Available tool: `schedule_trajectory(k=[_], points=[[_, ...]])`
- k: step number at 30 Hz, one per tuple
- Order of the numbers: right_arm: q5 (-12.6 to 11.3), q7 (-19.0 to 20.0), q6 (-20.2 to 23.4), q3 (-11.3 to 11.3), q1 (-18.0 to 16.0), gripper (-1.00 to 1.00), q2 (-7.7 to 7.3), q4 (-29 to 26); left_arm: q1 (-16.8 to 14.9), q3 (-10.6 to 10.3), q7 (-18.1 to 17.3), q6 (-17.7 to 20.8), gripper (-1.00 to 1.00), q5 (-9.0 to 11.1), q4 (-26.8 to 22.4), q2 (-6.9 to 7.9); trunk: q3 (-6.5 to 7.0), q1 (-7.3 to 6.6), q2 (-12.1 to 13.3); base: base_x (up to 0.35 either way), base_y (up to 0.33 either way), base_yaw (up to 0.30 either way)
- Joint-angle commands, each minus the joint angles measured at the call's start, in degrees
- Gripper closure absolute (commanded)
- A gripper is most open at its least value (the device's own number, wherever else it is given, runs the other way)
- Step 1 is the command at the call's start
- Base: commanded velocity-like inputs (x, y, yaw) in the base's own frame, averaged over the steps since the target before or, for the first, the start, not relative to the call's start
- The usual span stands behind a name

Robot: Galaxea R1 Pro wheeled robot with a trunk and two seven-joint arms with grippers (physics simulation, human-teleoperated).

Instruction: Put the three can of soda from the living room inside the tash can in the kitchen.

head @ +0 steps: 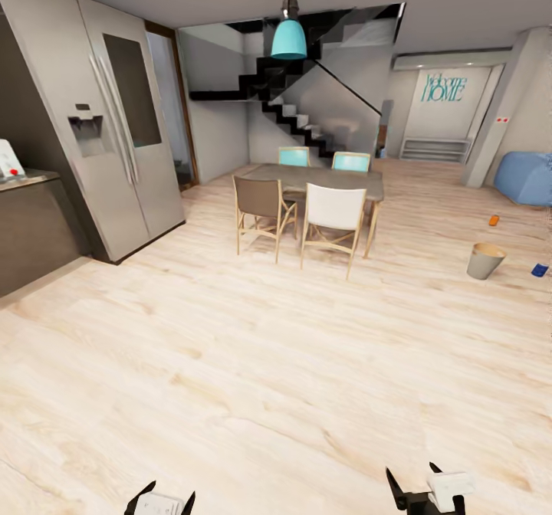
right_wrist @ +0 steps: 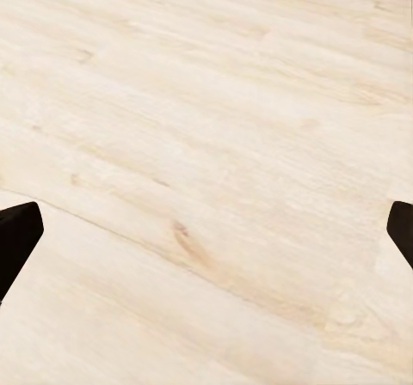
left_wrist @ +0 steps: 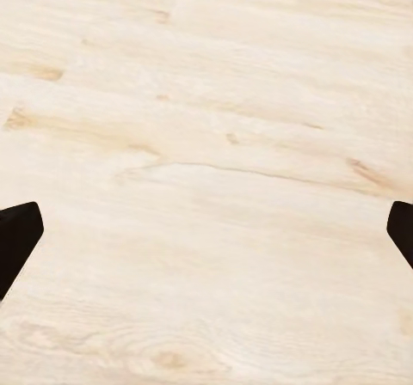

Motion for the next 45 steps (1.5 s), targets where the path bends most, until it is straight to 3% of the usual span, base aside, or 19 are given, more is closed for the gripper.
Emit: schedule_trajectory(k=[1, 5, 10, 21, 45], points=[[0.0, 0.0, 0.0, 0.0, 0.0, -1.00, 0.00, 0.0, 0.0, 0.0, 0.0, 0.0, -1.00, 0.0, 0.0, 0.00, -0.08, 0.00, 0.0, 0.260, 0.214, -0.139], [0.0, 0.1, 0.0, -0.2, 0.0, -1.00, 0.00, 0.0, 0.0, 0.0, 0.0, 0.0, -1.00, 0.0, 0.0, 0.00, -0.38, 0.00, 0.0, 0.260, 0.215, -0.139], [-2.3, 0.4, 0.0, -0.3, 0.0, -1.00, -0.06, 0.0, 0.0, 0.0, 0.1, 0.0, -1.00, 0.0, 0.0, 0.00, -0.68, 0.00, 0.0, 0.242, 0.197, -0.177], [-2.8, 0.6, -0.1, -0.4, 0.0, -1.00, -0.09, 0.0, 0.0, 0.0, 0.0, 0.0, -1.00, -0.2, 0.0, -0.05, -1.03, 0.00, 0.0, 0.195, 0.102, -0.217], [-2.8, 0.8, -0.1, -0.2, 0.0, -1.00, -0.03, -0.1, 0.0, -0.1, -0.2, 0.0, -1.00, -0.5, 0.0, -0.09, -1.06, 0.00, 0.0, 0.134, -0.237, -0.201]])
